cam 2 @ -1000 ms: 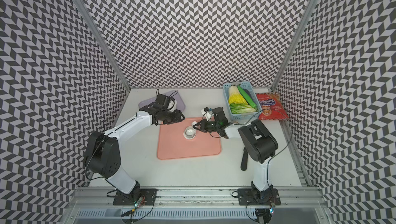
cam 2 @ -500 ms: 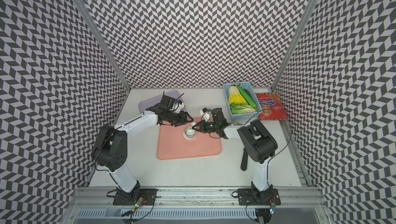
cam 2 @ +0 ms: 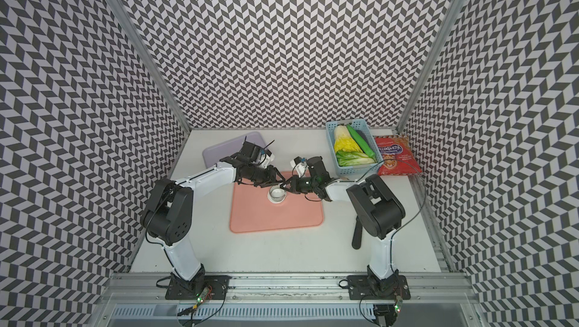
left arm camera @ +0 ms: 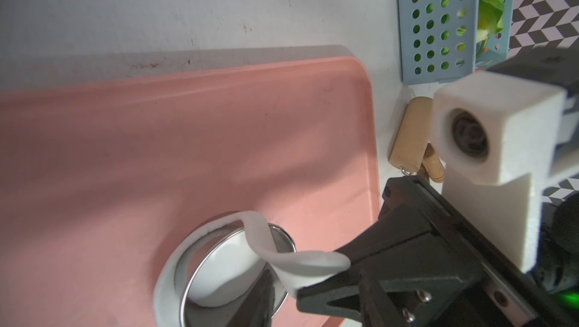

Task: Roll out the dumpling wrappers from the dough
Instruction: Remove the dumpling wrapper from the work surface.

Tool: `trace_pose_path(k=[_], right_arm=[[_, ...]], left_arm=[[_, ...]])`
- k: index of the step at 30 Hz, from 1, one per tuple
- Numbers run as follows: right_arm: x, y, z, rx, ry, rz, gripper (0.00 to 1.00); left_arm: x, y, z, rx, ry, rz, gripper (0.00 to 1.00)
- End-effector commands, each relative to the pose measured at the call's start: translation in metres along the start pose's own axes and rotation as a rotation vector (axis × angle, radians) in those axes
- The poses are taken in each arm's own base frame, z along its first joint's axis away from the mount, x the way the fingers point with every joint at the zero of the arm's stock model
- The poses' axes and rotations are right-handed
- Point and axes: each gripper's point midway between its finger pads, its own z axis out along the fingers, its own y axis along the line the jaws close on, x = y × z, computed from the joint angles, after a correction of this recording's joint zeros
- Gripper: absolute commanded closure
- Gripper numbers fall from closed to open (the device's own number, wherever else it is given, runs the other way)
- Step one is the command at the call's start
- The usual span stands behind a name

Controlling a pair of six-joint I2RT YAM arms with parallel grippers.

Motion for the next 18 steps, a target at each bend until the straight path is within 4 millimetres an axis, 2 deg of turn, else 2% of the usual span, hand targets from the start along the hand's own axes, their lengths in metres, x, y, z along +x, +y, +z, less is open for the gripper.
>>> trace_pose_path(k=[1, 3, 8, 13, 14, 16, 18], right_arm=[[-0.012, 0.026, 0.001, -0.046, -0.026, -0.092, 1.00], [-0.013, 0.027, 0.001, -0.048, -0.026, -0.101, 1.00], [-0.012, 0.028, 0.002, -0.048, -0.024, -0.112, 1.00], [-0.013, 0.029, 0.002, -0.046, -0.028, -0.121, 1.00], [-0.014, 0.029, 0.001, -0.044, -0.031, -0.123, 1.00], [-0.014, 0.029, 0.002, -0.043, -0.031, -0.126, 1.00], [-0.014, 0.029, 0.003, -0.045, -0.029, -0.125, 1.00]], left_arm=[[-0.004, -0.004, 0.005, 0.012, 0.006, 0.016, 0.65], [-0.004, -0.002, 0.007, 0.009, 0.010, 0.014, 0.66], [-0.003, 0.000, 0.012, 0.005, 0.017, 0.014, 0.54], [-0.004, 0.003, 0.016, -0.002, 0.024, 0.018, 0.54], [-0.003, 0.004, 0.017, -0.006, 0.027, 0.017, 0.51], [0.000, 0.005, 0.018, -0.005, 0.037, 0.021, 0.51], [-0.001, 0.005, 0.017, -0.005, 0.034, 0.022, 0.57]])
